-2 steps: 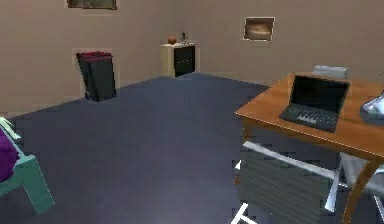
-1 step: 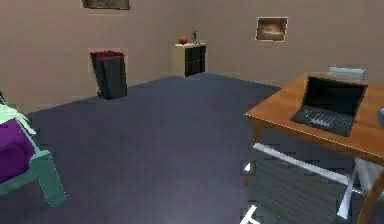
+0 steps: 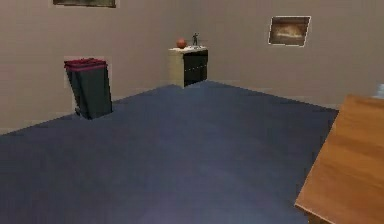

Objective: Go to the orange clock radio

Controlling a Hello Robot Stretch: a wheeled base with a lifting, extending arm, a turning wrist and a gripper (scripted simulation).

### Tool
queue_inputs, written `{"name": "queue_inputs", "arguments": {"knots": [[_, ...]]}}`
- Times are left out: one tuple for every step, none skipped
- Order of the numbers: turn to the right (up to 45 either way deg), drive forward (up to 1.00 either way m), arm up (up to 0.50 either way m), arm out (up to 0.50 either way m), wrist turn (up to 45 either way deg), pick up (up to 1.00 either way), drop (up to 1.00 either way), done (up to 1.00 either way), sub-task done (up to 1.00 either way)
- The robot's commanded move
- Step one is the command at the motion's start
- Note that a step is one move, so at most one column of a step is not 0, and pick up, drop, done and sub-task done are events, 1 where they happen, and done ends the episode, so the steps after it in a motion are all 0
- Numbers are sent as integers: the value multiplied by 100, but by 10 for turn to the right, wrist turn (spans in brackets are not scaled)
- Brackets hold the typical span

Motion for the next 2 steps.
{"name": "queue_inputs", "arguments": {"knots": [[30,0,0,0,0,0,0,0,0],[0,70,0,0,0,0,0,0,0]]}}
